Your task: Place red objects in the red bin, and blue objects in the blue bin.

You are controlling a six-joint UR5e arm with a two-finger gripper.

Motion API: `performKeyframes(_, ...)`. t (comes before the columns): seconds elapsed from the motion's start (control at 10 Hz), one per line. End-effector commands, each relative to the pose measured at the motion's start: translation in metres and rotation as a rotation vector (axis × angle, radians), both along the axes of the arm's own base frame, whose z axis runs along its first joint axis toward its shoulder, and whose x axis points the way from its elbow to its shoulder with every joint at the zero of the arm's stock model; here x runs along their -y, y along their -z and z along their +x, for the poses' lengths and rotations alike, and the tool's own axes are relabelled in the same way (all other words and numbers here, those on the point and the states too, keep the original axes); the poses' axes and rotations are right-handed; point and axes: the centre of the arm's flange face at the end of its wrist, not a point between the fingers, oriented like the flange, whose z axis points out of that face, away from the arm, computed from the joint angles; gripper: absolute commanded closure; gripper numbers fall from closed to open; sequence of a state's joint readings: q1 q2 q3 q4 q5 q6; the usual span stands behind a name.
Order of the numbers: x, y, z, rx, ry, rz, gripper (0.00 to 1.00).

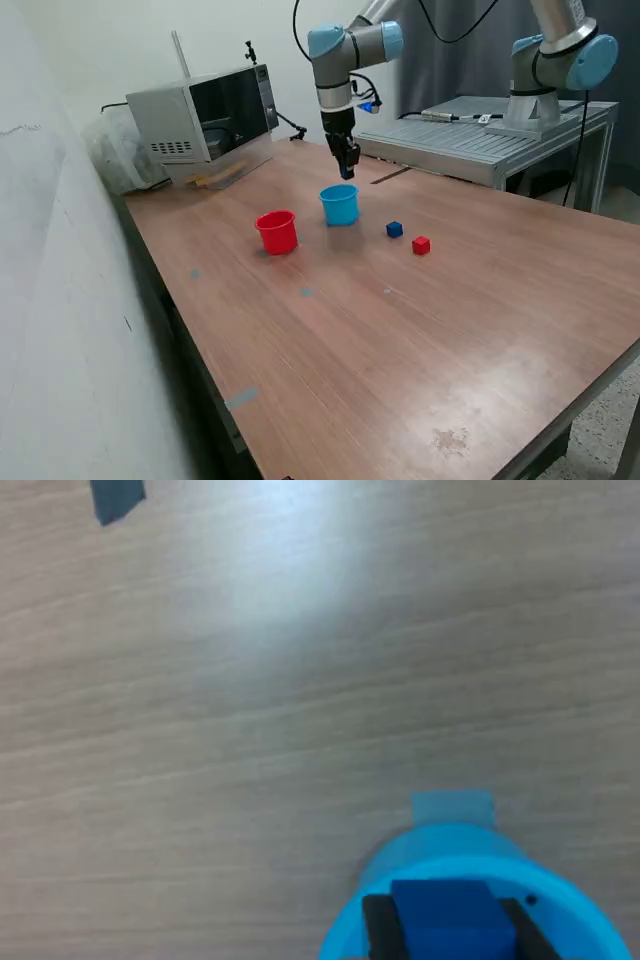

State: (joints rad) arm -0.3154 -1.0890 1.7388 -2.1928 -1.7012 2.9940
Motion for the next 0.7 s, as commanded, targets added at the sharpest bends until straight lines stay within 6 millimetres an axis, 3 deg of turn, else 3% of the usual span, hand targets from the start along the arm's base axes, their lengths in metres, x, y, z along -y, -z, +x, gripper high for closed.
performKeyframes(0.0,0.020,-0.001,-0.001,-0.001,-0.027,0.000,1.00)
performKeyframes(0.2,0.035,-0.003,-0.004,-0.007,-0.048,0.002,1.00)
performKeyframes(0.5,0.040,-0.004,-0.006,-0.014,-0.056,0.001,1.00)
performKeyframes(0.6,0.039,-0.006,-0.008,-0.026,-0.054,0.004,0.00)
